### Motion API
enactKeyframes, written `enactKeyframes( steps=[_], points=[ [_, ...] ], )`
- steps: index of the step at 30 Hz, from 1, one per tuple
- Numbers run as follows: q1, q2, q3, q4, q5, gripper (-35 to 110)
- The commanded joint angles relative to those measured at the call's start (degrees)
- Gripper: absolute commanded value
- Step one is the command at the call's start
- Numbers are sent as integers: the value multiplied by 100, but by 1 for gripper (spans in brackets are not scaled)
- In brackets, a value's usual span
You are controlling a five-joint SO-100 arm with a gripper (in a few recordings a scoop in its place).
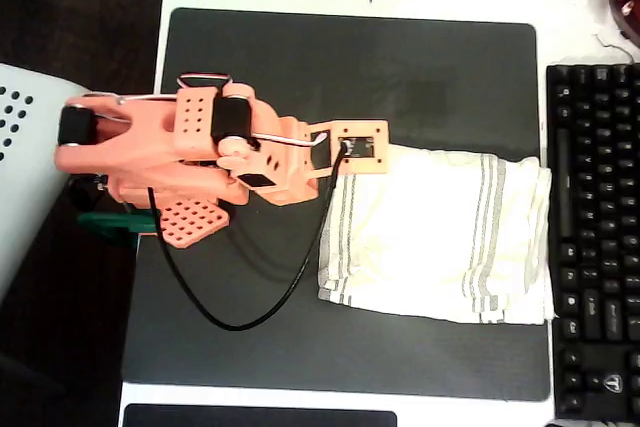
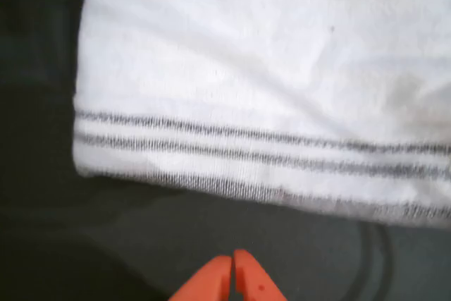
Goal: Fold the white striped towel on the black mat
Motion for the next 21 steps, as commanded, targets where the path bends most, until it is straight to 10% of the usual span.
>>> enactKeyframes(
  steps=[1, 21],
  points=[
    [-18, 510, 211, 396, -44, 0],
    [9, 1811, 1890, -70, 44, 0]
  ],
)
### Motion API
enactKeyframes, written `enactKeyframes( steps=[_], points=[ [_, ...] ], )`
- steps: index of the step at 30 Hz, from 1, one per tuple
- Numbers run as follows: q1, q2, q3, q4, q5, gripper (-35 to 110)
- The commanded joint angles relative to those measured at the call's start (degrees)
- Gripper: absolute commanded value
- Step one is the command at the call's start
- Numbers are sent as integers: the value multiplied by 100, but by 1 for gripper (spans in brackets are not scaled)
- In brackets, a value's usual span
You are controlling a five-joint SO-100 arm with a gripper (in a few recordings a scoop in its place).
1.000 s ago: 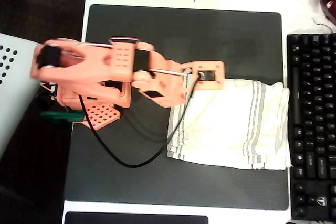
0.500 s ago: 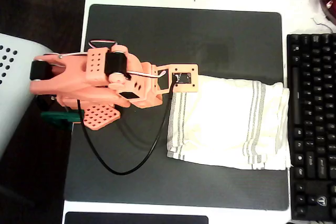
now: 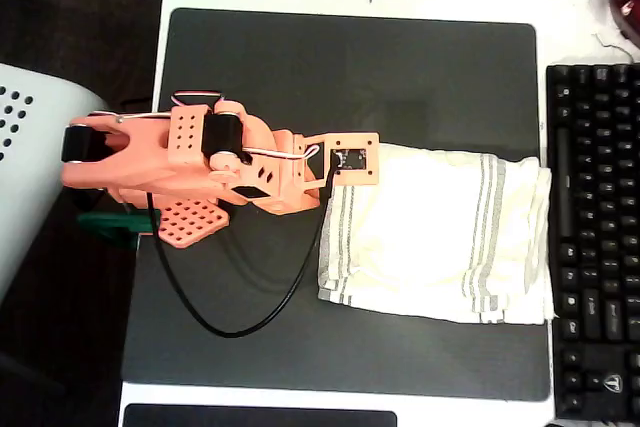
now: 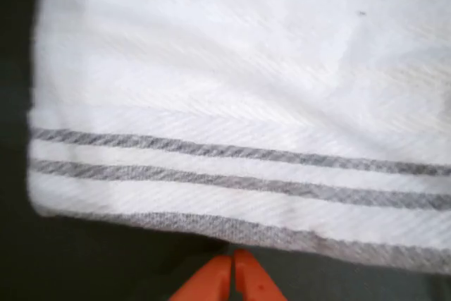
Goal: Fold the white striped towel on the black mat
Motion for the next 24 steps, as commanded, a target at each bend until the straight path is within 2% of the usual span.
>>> enactKeyframes(
  steps=[1, 7, 24],
  points=[
    [35, 114, 132, 26, -79, 1],
    [88, 176, 132, 18, 211, 0],
    [62, 176, 132, 18, 211, 0]
  ],
)
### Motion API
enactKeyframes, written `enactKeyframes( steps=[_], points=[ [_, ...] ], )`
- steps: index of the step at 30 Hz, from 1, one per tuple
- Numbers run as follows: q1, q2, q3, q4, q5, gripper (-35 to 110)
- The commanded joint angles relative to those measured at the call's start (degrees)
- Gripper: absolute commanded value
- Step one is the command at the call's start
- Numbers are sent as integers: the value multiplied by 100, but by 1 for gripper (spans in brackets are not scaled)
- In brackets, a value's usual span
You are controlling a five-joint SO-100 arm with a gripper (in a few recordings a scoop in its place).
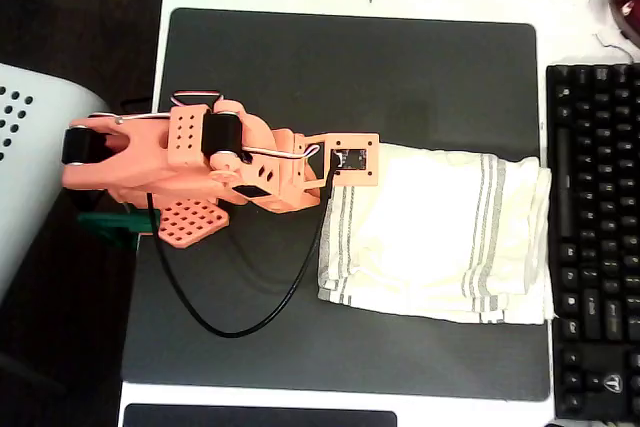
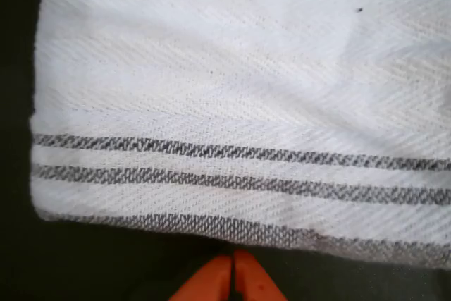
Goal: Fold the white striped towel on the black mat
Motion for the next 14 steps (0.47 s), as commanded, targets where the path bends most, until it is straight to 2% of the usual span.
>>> enactKeyframes(
  steps=[1, 14],
  points=[
    [70, 141, 123, 26, 9, 0],
    [114, 141, 123, 26, 9, 0]
  ],
)
